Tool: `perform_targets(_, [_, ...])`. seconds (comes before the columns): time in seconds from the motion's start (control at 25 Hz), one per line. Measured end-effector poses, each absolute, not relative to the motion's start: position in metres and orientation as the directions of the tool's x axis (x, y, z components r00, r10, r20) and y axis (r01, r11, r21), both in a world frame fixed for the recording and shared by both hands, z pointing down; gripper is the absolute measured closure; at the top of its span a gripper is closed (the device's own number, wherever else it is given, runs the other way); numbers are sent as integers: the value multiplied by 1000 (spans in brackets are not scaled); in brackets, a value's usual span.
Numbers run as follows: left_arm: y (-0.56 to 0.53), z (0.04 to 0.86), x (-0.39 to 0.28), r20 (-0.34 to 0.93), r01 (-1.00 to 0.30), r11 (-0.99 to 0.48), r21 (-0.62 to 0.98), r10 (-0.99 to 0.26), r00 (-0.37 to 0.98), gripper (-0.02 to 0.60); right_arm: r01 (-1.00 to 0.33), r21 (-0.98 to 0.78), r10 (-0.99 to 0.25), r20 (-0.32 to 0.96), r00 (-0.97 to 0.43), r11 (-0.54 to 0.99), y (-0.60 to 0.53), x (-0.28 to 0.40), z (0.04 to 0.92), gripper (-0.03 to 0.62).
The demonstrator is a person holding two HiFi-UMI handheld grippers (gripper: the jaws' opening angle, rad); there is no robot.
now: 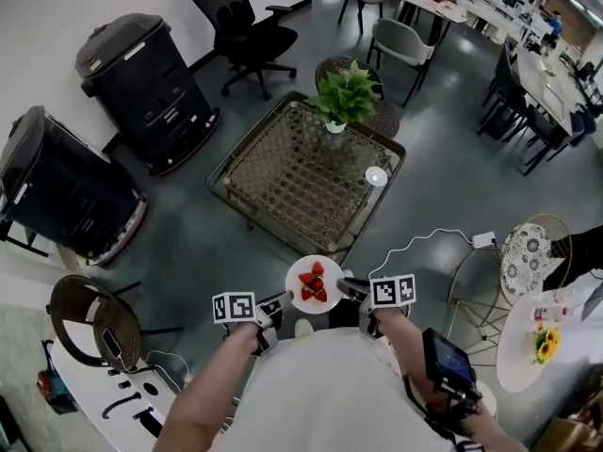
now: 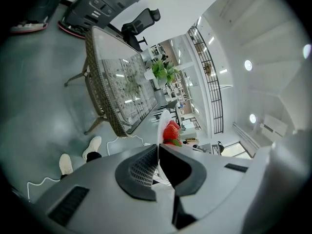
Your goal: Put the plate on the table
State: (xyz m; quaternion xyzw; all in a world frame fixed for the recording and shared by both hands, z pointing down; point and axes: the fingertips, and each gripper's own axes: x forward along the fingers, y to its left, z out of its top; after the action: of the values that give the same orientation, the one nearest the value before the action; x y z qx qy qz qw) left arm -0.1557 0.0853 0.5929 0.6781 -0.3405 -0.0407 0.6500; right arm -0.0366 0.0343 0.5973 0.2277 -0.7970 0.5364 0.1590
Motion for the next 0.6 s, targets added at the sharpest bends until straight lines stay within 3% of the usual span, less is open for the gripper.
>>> perform_targets(0.6, [-35,605,-133,433,-422,149,894,-526,732,565,-509,-801,-127,496,-859,316,-92,-17,612,565])
